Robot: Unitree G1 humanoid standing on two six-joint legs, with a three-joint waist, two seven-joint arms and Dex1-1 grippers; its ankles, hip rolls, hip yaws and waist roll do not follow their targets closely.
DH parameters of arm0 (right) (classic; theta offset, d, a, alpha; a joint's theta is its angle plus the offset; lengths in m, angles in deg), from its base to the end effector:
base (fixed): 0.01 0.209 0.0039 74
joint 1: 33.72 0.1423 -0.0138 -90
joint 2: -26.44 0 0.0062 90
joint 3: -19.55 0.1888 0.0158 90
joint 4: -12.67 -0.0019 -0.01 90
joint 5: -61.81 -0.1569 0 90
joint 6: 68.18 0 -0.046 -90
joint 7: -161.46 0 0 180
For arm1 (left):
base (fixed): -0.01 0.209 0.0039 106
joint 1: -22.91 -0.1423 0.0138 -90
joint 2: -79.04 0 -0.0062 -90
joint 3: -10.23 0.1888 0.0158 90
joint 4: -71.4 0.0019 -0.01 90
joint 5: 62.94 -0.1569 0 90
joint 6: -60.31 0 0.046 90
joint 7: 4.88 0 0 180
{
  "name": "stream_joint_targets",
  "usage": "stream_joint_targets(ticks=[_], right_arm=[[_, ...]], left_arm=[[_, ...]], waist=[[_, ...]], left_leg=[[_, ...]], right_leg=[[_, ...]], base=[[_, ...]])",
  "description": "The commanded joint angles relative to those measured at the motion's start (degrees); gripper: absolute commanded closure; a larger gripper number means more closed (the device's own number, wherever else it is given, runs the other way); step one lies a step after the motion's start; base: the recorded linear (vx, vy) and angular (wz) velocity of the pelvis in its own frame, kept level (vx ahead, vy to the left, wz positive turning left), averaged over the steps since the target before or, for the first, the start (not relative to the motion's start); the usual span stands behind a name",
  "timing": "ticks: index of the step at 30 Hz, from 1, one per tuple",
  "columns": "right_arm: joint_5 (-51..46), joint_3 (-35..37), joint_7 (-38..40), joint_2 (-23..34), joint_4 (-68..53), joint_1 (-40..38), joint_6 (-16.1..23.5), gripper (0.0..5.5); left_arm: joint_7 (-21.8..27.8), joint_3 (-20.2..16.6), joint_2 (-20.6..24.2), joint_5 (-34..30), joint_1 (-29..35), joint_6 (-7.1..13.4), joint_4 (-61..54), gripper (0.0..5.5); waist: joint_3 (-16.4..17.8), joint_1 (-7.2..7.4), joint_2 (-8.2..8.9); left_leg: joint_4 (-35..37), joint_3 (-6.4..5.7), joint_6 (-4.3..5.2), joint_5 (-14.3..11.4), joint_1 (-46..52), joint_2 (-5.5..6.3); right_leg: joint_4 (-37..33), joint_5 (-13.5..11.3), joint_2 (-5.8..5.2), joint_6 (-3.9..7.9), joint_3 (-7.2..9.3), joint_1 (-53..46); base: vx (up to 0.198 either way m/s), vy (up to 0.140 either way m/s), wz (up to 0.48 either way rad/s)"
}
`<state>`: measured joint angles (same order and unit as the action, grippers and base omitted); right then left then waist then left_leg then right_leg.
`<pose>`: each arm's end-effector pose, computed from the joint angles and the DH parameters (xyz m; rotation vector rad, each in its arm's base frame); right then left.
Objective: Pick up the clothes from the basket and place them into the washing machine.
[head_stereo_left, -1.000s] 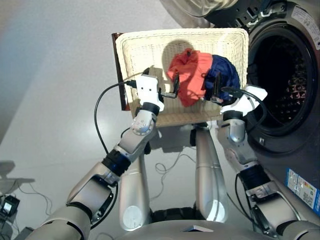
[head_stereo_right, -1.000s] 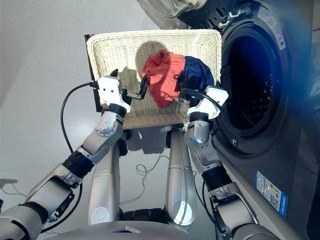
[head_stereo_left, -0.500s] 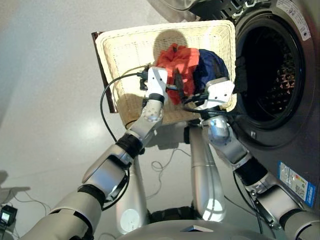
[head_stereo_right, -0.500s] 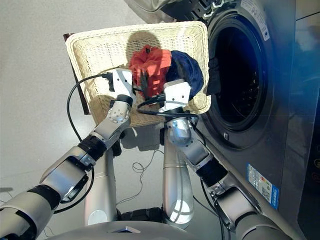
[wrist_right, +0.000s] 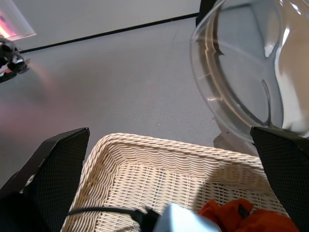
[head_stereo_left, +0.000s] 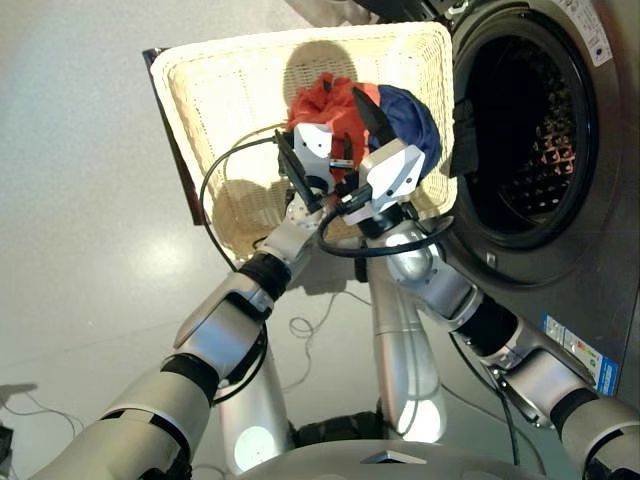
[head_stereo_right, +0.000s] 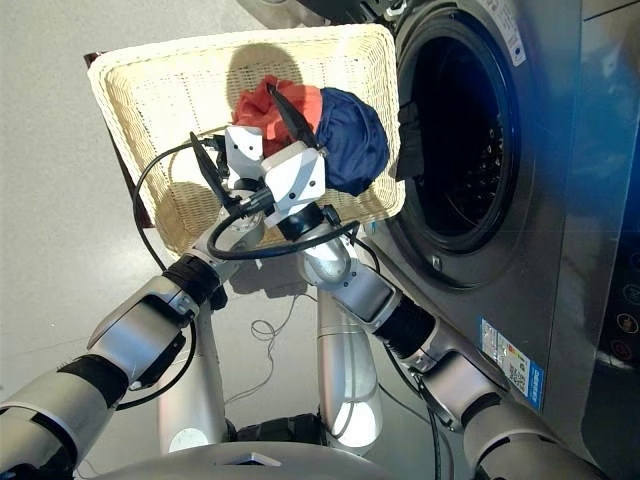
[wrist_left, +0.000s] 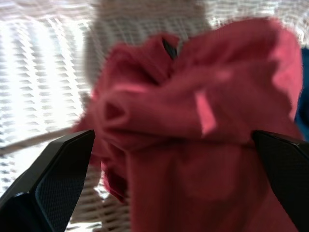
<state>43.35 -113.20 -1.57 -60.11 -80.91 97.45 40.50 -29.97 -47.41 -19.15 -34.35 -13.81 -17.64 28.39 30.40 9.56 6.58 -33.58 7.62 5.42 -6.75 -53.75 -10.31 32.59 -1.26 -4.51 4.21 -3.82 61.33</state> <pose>0.2541 -0.0275 0.1765 -0.0005 -0.7750 0.6512 0.3538 0.0505 0.1236 0.0389 -0.1753 -0.0620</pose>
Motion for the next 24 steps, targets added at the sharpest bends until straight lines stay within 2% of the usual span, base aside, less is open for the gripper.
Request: stream_joint_targets(ticks=[1,4,5,6,7,10,16,23,24], right_arm=[[-0.6,-0.3,-0.4,-2.6,-7.7,0.7,1.3,0.0],[-1.1,-0.4,-0.7,-3.0,-7.6,1.1,1.4,0.0],[-1.3,-0.1,-0.1,-2.9,-7.8,0.9,1.6,0.0],[-1.9,0.0,0.2,-3.0,-7.8,1.0,1.8,0.0],[-1.9,0.0,0.2,-3.0,-7.8,1.0,1.8,0.0],[-2.3,1.5,1.7,-3.1,-7.9,1.5,2.2,0.0],[-2.3,2.2,2.5,-3.3,-8.6,1.1,2.5,0.0],[-2.8,1.8,1.7,-2.9,-9.3,0.2,2.9,0.0],[-2.8,1.7,1.7,-2.8,-9.4,0.2,3.0,0.0]], left_arm=[[0.6,-0.8,-4.5,1.3,3.0,1.3,2.1,0.0],[0.3,-1.2,-4.5,1.9,3.4,1.5,2.3,0.0],[-0.1,-1.4,-4.7,2.4,3.4,1.7,2.5,0.0],[-0.3,-1.7,-4.8,3.0,3.8,1.9,2.8,0.0],[-0.3,-1.7,-4.8,3.0,3.9,1.9,2.9,0.0],[-0.7,-2.7,-4.2,3.0,4.7,1.3,4.7,0.0],[-1.0,-4.2,-4.0,5.2,4.5,1.6,6.2,0.0],[-2.9,-5.5,-3.0,3.5,6.3,1.1,8.4,0.0],[-2.9,-5.8,-2.8,3.5,6.5,1.1,8.7,2.8]], waist=[[-0.6,0.21,1.9],[-0.6,0.5,2.62],[-0.6,0.73,3.12],[-0.6,0.87,3.51],[-0.6,0.85,3.51],[-0.6,1.38,4.97],[-0.6,2.23,4.77],[-0.6,2.68,4.91],[-0.6,2.79,4.99]], left_leg=[[-3.9,-1.03,0.55,1.4,-4.1,-1.9],[-4.6,-1.36,0.78,1.2,-5.2,-2.76],[-5.8,-1.91,1.27,-1.0,-4.5,-3.35],[-6.1,-2.02,1.36,-1.1,-4.9,-3.65],[-6.2,-2.02,1.37,-1.1,-5.0,-3.68],[-7.0,-2.92,1.57,-1.4,-5.8,-5.23],[-6.2,-3.48,2.19,-1.0,-5.8,-6.05],[-6.8,-3.7,2.76,-1.4,-5.8,-6.91],[-7.1,-3.81,2.77,-1.5,-5.9,-7.01]], right_leg=[[4.6,3.3,0.55,2.92,1.64,-0.2],[5.1,3.4,1.28,3.07,1.83,1.0],[6.6,5.7,1.84,3.22,2.33,0.6],[6.7,5.8,2.33,3.34,2.48,0.9],[6.7,5.8,2.36,3.34,2.47,0.9],[7.1,6.0,3.79,3.79,3.06,2.0],[7.5,6.5,4.68,3.46,3.16,3.4],[7.9,6.6,5.37,3.01,3.22,4.0],[8.0,6.5,5.53,2.91,3.26,4.1]], base=[[-0.011,-0.065,-0.088],[0.02,-0.062,-0.139],[0.087,-0.067,-0.149],[0.091,-0.056,-0.144],[0.0,0.0,0.0],[0.008,-0.091,-0.168],[0.023,-0.075,-0.082],[0.0,0.0,0.0],[0.0,0.0,0.0]])
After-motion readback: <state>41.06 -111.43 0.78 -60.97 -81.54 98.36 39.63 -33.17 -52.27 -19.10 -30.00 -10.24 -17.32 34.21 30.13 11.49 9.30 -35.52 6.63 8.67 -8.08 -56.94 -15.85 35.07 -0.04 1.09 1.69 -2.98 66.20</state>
